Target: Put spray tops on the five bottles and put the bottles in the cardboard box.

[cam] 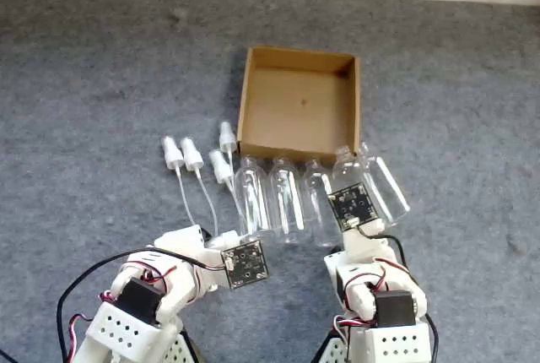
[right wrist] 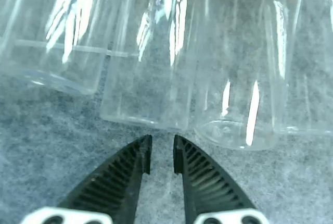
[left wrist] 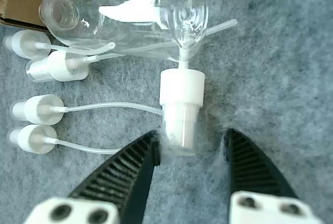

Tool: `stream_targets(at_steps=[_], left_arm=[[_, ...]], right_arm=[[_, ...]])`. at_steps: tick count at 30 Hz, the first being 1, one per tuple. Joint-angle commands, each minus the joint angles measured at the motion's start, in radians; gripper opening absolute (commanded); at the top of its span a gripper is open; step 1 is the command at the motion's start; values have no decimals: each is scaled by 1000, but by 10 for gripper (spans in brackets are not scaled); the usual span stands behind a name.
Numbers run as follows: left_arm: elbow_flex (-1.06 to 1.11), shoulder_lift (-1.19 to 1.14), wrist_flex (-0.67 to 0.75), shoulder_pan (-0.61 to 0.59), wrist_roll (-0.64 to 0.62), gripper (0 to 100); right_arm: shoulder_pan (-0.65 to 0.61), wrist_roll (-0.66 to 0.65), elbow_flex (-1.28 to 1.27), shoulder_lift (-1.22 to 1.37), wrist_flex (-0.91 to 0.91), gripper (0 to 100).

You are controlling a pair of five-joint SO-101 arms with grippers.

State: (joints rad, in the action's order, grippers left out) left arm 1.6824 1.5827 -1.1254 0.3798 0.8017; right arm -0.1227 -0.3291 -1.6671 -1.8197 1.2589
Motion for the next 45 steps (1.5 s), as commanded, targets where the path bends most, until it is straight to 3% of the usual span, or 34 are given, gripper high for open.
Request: stream_targets(at_steps=[1,21,25,29,37,40,45], left_arm=[[22,-4,-17,42,3,195],[15,-2,-9,16,5,196],[8,-2,-6,-108,0,196],[-56,-2,41,-309,-23,196],[-62,-2,321,-668,-391,194],[-30,-2,341,-702,-468,196],[5,-2,342,-713,-425,196]], right_arm=[[8,-8,-124,-18,2,49],[5,-9,-124,-18,2,49],[5,-9,-124,-18,2,49],[5,-9,-124,-18,2,49],[7,-9,-124,-18,-90,49],[10,-9,-122,-18,-139,49],[130,-11,-71,-19,-162,49]])
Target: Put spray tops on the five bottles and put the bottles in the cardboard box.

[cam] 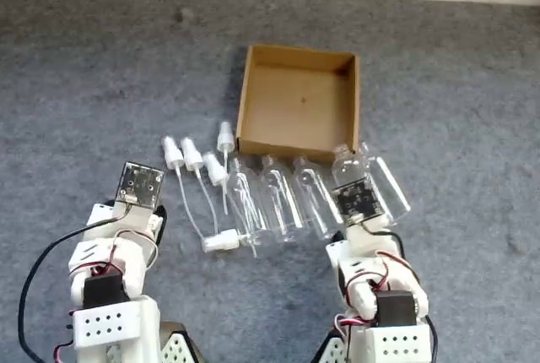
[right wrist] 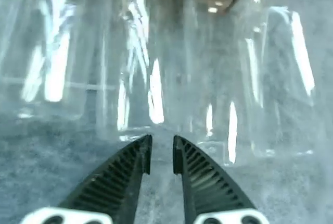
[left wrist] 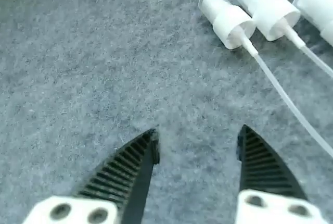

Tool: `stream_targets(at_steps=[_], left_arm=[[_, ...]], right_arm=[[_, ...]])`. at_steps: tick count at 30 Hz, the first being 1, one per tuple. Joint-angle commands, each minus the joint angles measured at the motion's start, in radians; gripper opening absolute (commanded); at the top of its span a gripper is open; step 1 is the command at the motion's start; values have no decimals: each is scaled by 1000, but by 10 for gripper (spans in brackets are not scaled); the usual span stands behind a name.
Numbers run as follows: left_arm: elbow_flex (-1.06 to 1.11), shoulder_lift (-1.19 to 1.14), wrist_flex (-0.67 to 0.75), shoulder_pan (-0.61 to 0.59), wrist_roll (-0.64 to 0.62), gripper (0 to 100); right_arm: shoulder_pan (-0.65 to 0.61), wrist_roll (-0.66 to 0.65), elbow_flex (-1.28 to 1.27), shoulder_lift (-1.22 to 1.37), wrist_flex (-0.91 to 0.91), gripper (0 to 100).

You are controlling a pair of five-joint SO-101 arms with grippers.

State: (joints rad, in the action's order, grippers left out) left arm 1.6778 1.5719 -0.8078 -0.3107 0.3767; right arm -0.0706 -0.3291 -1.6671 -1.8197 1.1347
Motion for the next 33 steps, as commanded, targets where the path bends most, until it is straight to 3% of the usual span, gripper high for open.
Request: stream_targets(at_steps=[1,4,10,17,24,28,33], left_arm=[[4,8,25,-47,-14,197],[4,8,26,-107,-41,197],[24,8,29,-110,-37,197],[25,8,29,-108,-37,197],[25,8,29,-108,-37,197],[25,8,29,-108,-37,197],[25,8,28,-108,-37,197]], right_arm=[[99,-11,-30,-19,-38,49],[113,-11,108,-16,8,49],[85,-11,348,79,97,50],[81,-11,694,638,137,178],[-47,-9,1082,1104,257,310],[1,-28,1224,1282,255,311],[94,-181,1319,1455,252,311]])
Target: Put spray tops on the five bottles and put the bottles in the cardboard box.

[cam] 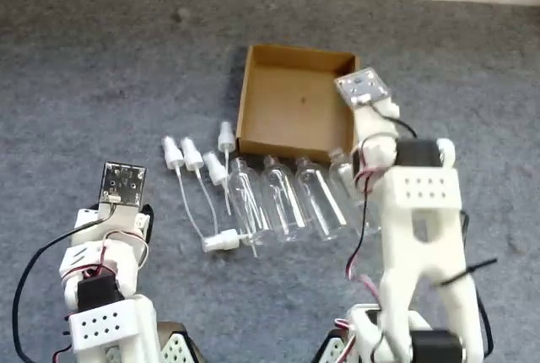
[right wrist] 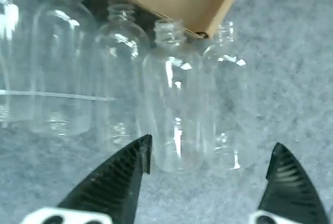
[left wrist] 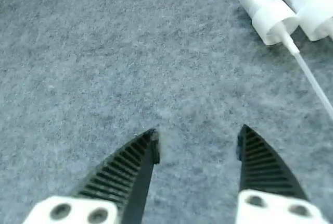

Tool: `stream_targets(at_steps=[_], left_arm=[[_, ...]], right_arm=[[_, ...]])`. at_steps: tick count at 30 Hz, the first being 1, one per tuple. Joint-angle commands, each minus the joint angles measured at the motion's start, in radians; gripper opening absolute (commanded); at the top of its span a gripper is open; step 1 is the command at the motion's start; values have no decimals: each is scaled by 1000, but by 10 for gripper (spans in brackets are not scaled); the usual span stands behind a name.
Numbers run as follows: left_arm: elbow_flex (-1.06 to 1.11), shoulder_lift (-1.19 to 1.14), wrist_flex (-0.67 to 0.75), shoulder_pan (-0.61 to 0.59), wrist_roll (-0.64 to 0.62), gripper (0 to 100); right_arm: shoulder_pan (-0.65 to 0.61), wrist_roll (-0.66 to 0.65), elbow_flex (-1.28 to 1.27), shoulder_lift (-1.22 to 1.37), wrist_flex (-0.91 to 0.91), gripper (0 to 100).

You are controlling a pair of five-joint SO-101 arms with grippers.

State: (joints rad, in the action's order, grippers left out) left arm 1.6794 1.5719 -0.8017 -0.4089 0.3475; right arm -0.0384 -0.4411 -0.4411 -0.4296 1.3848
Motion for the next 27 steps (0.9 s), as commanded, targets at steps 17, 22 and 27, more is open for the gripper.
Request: stream_targets(at_steps=[17,22,27], left_arm=[[24,8,21,-10,-8,197],[24,8,21,-8,-8,197],[24,8,20,-8,-8,197]], right_arm=[[159,-133,-27,358,-282,310],[275,-133,-53,409,-377,252],[433,-135,-53,450,-397,143]])
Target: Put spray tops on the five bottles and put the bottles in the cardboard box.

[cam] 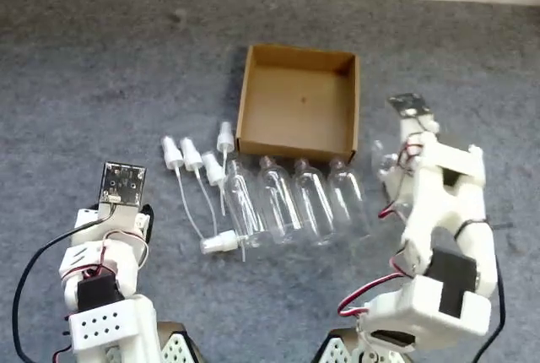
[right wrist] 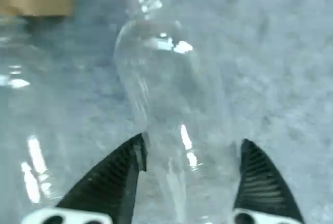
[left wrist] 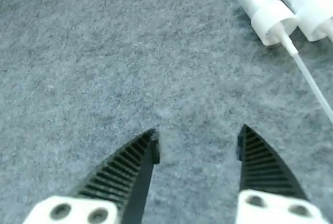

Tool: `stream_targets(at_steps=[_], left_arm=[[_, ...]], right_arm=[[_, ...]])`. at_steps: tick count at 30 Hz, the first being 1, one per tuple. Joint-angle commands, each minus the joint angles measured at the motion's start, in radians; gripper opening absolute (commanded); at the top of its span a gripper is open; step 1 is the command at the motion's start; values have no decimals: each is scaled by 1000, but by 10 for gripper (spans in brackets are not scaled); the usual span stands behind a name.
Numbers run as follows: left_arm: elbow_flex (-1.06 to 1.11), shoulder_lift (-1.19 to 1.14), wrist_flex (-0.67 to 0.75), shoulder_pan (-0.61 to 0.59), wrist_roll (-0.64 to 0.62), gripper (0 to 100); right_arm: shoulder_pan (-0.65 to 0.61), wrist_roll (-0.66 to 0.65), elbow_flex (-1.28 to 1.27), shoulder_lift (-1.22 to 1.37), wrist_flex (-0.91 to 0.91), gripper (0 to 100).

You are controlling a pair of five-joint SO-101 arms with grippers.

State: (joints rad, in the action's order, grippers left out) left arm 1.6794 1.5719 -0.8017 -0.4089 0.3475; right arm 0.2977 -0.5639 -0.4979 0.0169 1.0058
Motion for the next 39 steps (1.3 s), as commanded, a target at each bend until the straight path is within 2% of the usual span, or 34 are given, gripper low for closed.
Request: stream_targets(at_steps=[1,7,10,15,22,29,34,39], left_arm=[[24,8,20,-8,-8,197],[24,8,20,-8,-8,197],[24,8,20,-8,-8,197],[25,8,20,-8,-8,197],[25,8,20,-8,-8,197],[25,8,20,-8,-8,197],[25,8,20,-8,-8,197],[25,8,20,-8,-8,197]], right_arm=[[134,-12,5,8,-19,142],[331,-66,59,16,-25,141],[384,-98,53,12,-24,141],[351,-140,51,10,10,150],[213,-133,108,8,209,316],[122,-132,341,18,335,318],[117,-129,452,42,337,317],[125,-219,495,185,344,264]])
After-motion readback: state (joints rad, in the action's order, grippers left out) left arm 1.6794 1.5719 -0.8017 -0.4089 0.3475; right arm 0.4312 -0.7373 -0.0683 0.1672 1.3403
